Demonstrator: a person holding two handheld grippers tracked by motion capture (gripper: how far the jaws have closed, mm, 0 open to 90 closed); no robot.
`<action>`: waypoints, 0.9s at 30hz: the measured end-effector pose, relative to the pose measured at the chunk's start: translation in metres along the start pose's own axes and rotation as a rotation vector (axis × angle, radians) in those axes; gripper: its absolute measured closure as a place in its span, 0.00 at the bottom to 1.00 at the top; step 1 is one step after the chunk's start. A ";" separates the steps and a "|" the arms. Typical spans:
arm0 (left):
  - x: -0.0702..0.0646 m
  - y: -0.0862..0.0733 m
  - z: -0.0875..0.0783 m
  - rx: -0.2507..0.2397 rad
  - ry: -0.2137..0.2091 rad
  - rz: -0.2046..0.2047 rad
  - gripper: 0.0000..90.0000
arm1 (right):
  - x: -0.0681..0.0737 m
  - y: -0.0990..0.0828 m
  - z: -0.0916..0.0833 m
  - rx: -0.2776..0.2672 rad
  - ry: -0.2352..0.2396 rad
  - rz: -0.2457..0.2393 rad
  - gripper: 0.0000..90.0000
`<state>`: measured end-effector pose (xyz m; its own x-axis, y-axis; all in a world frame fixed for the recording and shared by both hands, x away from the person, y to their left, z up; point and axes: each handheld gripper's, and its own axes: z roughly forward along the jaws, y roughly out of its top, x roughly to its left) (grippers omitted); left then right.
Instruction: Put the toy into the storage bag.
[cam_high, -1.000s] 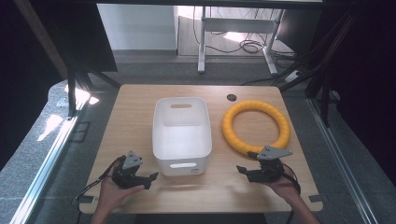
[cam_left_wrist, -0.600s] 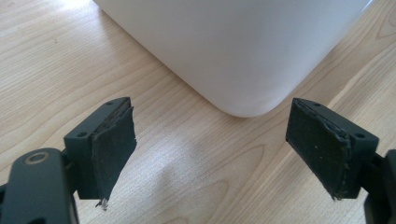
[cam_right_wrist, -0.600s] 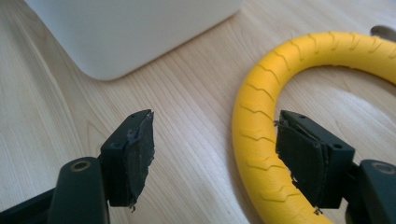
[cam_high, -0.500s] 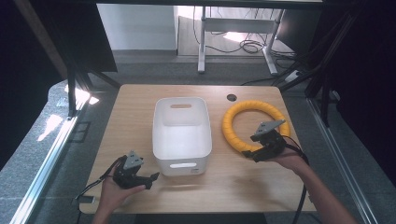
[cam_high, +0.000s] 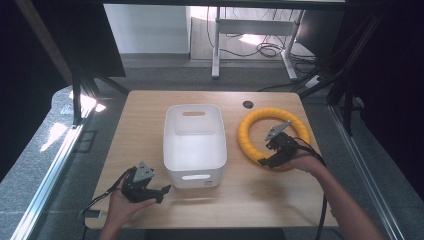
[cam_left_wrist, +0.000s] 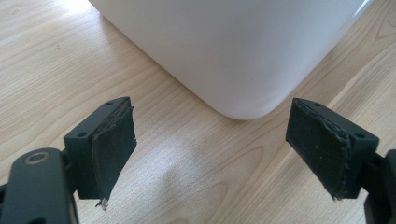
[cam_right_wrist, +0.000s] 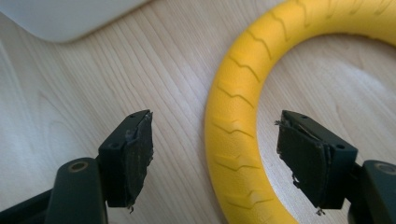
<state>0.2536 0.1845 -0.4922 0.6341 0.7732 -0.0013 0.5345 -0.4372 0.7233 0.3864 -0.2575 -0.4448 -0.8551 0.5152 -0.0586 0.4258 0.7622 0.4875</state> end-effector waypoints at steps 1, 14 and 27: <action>0.000 0.000 0.000 0.001 0.002 -0.001 0.17 | -0.002 0.000 0.006 0.021 0.000 -0.001 0.31; -0.002 0.000 0.002 0.006 0.006 0.005 0.17 | -0.012 -0.002 0.028 0.108 0.016 -0.018 0.35; -0.002 0.000 0.003 0.007 0.007 0.008 0.17 | -0.019 -0.006 0.054 0.228 0.022 -0.053 0.42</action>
<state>0.2543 0.1814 -0.4944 0.6345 0.7728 0.0096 0.5333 -0.4467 0.7184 0.4165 -0.2508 -0.4932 -0.8832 0.4653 -0.0589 0.4337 0.8581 0.2750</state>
